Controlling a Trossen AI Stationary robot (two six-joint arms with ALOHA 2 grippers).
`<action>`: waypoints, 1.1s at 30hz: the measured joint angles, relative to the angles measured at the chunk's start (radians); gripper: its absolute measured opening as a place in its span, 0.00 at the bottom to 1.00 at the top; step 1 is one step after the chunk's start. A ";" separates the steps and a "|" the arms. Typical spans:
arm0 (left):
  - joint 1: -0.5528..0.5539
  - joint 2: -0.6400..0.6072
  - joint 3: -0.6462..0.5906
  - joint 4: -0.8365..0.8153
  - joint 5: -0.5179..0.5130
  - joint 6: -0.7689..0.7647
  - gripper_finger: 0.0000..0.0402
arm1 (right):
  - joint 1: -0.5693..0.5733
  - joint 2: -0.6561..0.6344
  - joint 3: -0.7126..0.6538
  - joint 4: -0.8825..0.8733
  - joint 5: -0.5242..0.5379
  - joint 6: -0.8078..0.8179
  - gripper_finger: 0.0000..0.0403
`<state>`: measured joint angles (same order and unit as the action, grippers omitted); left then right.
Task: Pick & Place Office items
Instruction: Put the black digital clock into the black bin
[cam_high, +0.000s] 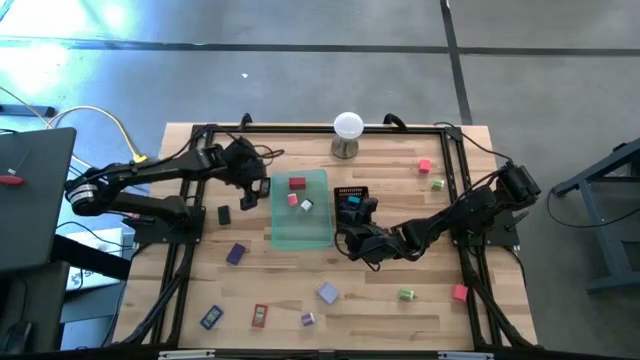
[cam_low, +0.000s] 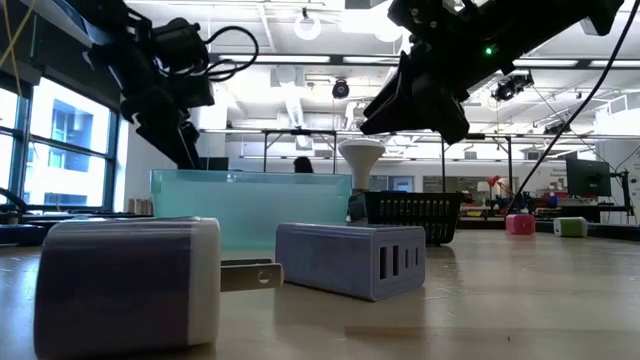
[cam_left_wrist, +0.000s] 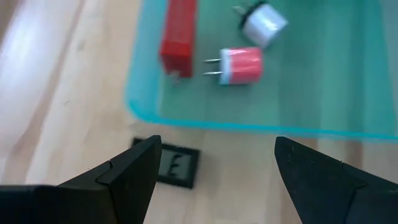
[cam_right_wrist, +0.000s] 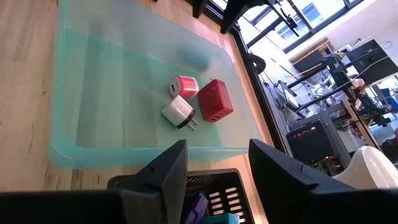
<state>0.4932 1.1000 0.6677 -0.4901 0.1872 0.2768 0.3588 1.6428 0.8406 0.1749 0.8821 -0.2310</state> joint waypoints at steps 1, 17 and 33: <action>-0.011 0.000 0.000 0.006 0.001 0.000 0.76 | 0.000 0.000 0.000 0.000 -0.001 0.000 0.40; -0.094 0.000 0.000 0.043 -0.157 -0.111 0.76 | 0.001 0.000 0.000 0.000 -0.029 0.050 0.40; -0.160 0.000 -0.001 0.012 -0.201 -0.132 0.99 | 0.001 0.000 0.000 0.000 -0.048 0.071 0.40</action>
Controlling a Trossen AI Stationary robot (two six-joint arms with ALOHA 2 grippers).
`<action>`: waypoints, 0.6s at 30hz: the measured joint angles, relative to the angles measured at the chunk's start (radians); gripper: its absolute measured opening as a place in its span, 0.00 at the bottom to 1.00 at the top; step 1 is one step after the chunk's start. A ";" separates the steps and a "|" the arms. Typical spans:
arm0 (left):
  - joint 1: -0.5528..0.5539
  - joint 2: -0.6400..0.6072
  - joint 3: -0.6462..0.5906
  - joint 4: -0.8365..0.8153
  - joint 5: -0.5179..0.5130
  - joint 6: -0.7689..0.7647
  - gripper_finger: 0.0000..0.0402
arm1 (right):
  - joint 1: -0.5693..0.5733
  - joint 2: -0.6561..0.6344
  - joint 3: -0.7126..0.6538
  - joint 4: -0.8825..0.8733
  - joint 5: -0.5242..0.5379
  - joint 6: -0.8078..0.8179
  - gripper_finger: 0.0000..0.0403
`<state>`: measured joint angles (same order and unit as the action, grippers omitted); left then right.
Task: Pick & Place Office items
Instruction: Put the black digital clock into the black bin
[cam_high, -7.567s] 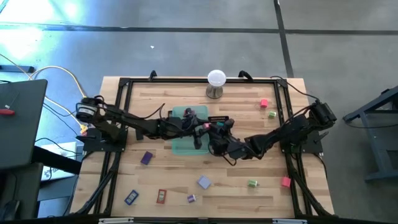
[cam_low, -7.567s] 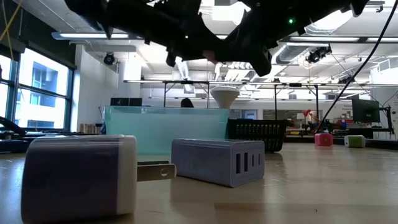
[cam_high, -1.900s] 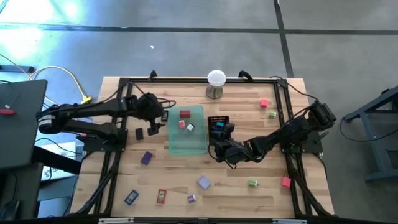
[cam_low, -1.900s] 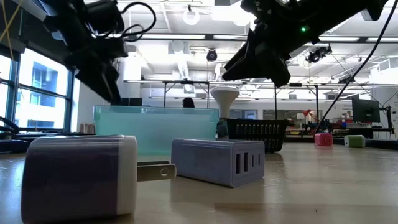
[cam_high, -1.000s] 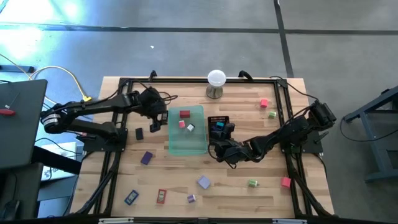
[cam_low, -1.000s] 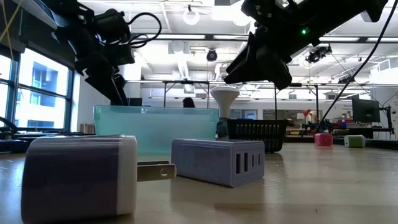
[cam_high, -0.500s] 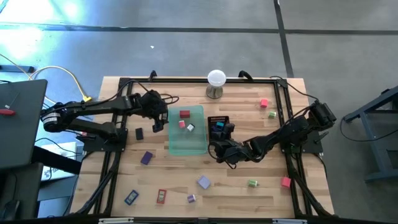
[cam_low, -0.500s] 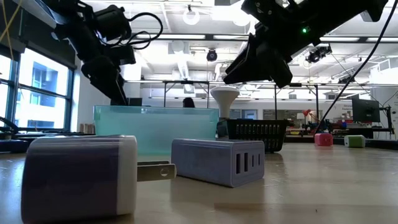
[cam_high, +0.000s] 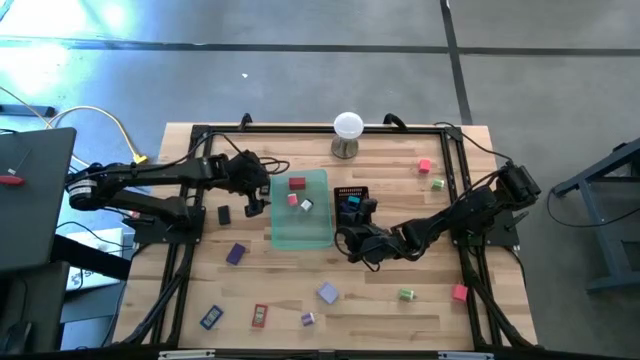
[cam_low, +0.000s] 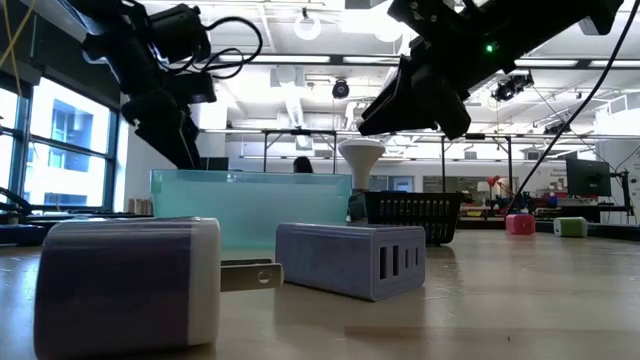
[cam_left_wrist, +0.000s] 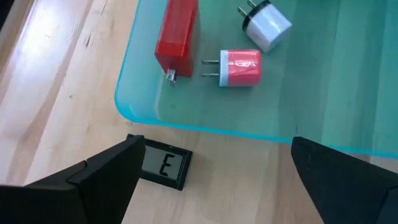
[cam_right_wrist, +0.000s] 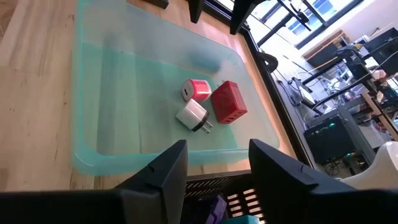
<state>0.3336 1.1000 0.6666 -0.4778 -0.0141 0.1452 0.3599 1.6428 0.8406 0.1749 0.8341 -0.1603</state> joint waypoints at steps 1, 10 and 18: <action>-0.001 0.000 0.000 0.002 -0.006 0.053 0.99 | 0.000 0.000 0.000 0.000 0.000 0.001 0.40; 0.030 0.000 -0.001 -0.053 -0.105 0.136 0.99 | 0.000 0.000 0.000 0.000 0.000 0.003 0.40; 0.190 0.048 -0.001 -0.071 0.016 0.233 0.99 | -0.003 0.000 0.000 0.001 0.000 0.003 0.40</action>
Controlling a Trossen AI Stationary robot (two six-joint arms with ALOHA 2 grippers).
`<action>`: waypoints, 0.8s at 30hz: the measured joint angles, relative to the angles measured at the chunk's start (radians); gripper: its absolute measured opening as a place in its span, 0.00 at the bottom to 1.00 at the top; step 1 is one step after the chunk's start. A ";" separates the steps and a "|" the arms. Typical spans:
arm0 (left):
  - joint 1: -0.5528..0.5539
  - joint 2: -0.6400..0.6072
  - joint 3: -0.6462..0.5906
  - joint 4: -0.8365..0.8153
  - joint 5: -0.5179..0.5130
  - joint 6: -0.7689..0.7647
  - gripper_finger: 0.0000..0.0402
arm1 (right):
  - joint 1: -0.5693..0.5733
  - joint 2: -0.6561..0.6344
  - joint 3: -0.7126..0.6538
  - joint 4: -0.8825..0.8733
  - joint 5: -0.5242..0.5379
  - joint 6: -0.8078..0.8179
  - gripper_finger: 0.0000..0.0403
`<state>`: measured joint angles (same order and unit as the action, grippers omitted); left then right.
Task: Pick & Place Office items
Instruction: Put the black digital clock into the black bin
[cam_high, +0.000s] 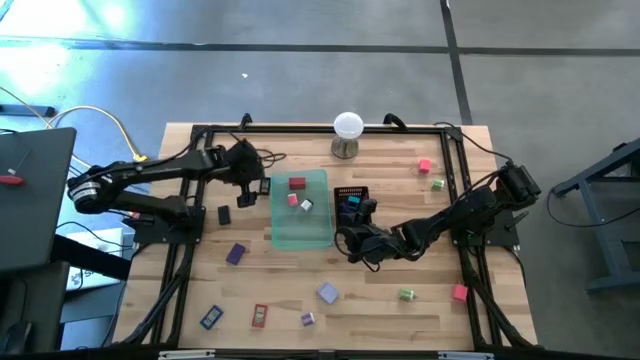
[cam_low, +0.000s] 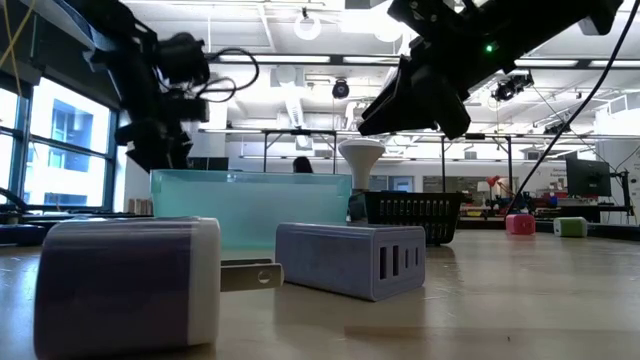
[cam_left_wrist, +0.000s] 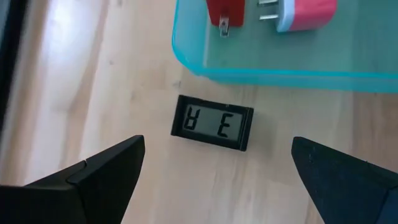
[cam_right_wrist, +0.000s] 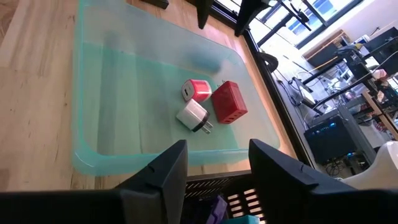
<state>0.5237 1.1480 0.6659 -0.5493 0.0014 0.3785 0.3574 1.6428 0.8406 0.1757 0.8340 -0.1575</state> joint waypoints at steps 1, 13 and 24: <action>0.019 0.014 0.000 0.000 0.018 0.017 0.99 | 0.000 0.000 0.000 0.000 0.000 0.000 0.40; 0.077 0.200 0.000 0.123 0.050 0.095 0.99 | -0.001 0.000 0.000 -0.009 0.000 -0.002 0.40; 0.077 0.281 0.000 0.139 0.052 0.098 0.99 | -0.019 0.000 0.000 -0.024 -0.009 0.002 0.40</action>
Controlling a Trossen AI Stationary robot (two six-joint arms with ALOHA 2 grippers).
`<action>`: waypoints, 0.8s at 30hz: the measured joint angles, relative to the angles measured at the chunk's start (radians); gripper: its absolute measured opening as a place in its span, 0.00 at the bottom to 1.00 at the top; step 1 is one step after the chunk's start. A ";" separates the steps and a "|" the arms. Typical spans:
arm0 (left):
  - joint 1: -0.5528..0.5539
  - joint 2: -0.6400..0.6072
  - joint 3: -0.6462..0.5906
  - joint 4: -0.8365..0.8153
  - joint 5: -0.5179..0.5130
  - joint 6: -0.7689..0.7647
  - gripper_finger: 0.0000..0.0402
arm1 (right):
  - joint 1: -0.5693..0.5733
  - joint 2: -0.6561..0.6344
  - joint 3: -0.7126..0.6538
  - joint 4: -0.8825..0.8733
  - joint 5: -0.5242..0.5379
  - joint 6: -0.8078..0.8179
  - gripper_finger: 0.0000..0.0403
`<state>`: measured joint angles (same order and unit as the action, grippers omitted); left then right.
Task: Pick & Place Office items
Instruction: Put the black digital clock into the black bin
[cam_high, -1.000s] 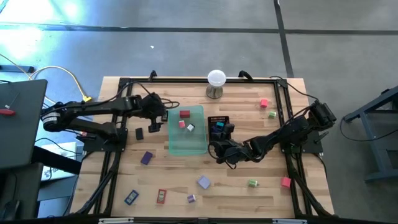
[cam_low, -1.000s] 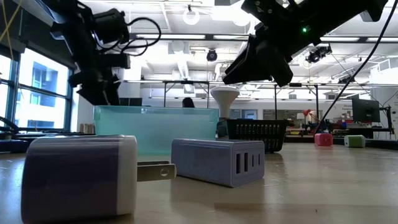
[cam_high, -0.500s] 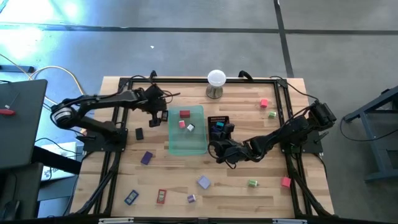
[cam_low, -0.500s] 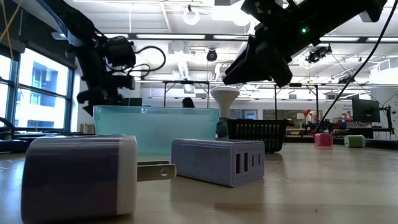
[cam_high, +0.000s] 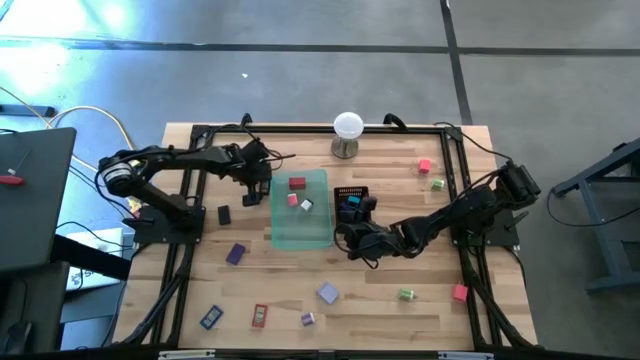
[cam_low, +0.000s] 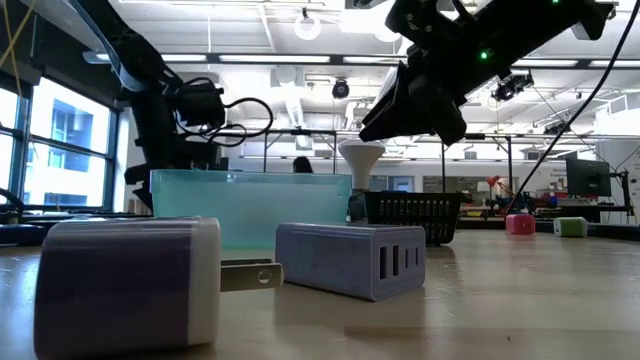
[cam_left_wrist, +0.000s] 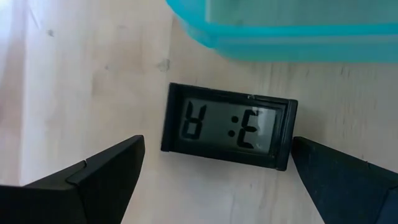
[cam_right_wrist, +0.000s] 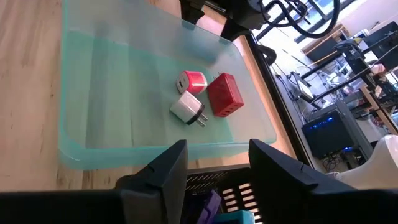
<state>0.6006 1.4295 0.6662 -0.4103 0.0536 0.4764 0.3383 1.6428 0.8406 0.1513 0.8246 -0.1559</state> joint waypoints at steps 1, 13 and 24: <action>-0.001 0.004 0.001 0.001 0.001 -0.005 0.99 | -0.001 0.000 0.000 -0.001 -0.008 0.002 0.40; -0.002 0.010 0.001 0.003 0.000 -0.128 0.99 | 0.000 0.000 0.000 -0.004 -0.017 0.006 0.40; -0.009 0.010 0.001 0.023 -0.003 -0.065 0.99 | -0.001 0.000 0.000 -0.005 -0.017 0.027 0.40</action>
<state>0.5915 1.4399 0.6674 -0.3869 0.0509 0.4115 0.3374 1.6428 0.8406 0.1463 0.8078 -0.1287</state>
